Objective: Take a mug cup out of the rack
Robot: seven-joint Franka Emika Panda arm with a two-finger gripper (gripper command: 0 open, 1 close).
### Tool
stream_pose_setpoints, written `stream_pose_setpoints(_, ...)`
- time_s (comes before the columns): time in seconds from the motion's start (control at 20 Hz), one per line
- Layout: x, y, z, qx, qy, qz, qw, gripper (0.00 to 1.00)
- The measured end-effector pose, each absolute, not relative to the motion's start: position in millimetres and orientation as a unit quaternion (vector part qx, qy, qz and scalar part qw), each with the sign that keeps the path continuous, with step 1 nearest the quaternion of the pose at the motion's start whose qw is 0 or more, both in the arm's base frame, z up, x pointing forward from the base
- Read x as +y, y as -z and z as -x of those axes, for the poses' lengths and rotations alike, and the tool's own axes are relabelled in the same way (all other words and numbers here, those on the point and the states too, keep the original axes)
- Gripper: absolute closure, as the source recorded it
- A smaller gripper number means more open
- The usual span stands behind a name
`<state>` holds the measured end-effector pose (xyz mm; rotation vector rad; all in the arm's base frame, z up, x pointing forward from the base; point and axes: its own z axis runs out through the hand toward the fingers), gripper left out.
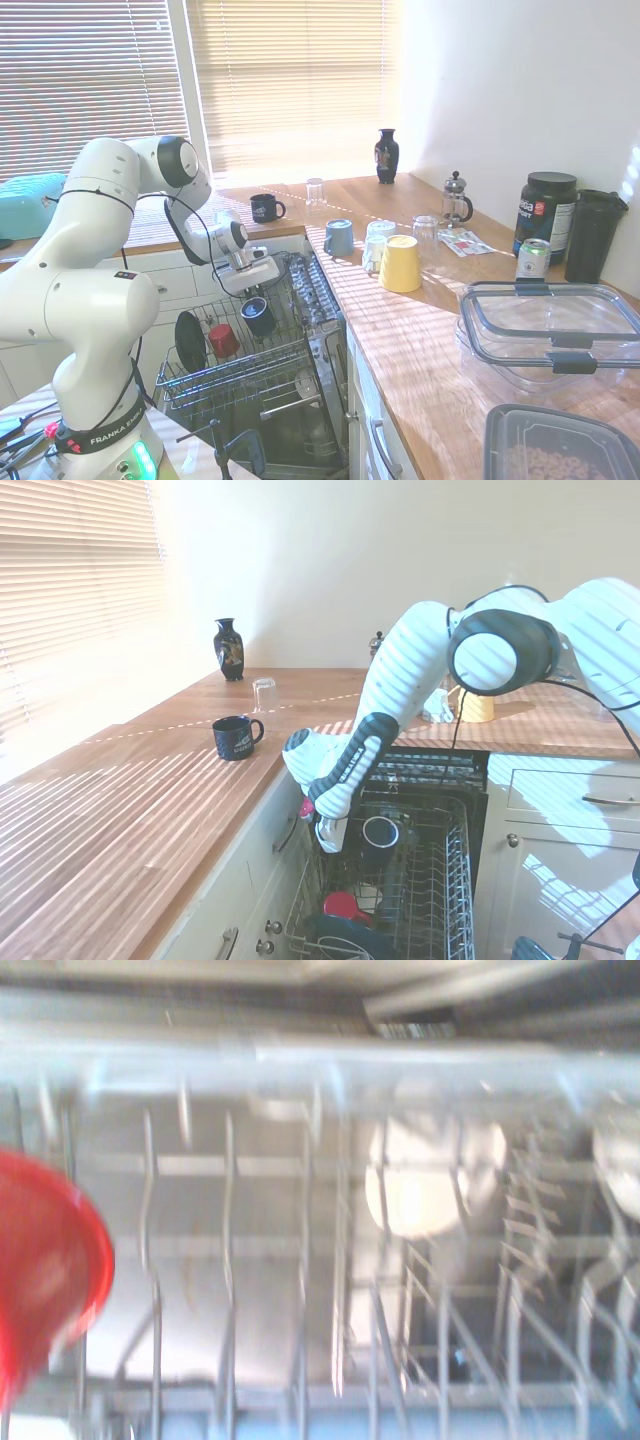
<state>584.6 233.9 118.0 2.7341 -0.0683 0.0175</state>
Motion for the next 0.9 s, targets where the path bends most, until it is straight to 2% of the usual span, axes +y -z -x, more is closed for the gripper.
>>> stream_pose_setpoints(0.3, 239.6, -178.8, -561.3, -0.035, -0.022, -0.973, 0.228, 1.0)
stream_pose_setpoints(0.55, 241.5, -262.1, -552.5, -0.049, -0.041, -0.967, 0.245, 1.0)
stream_pose_setpoints(0.9, 184.6, -350.5, -594.7, -0.099, -0.042, -0.963, 0.246, 1.0)
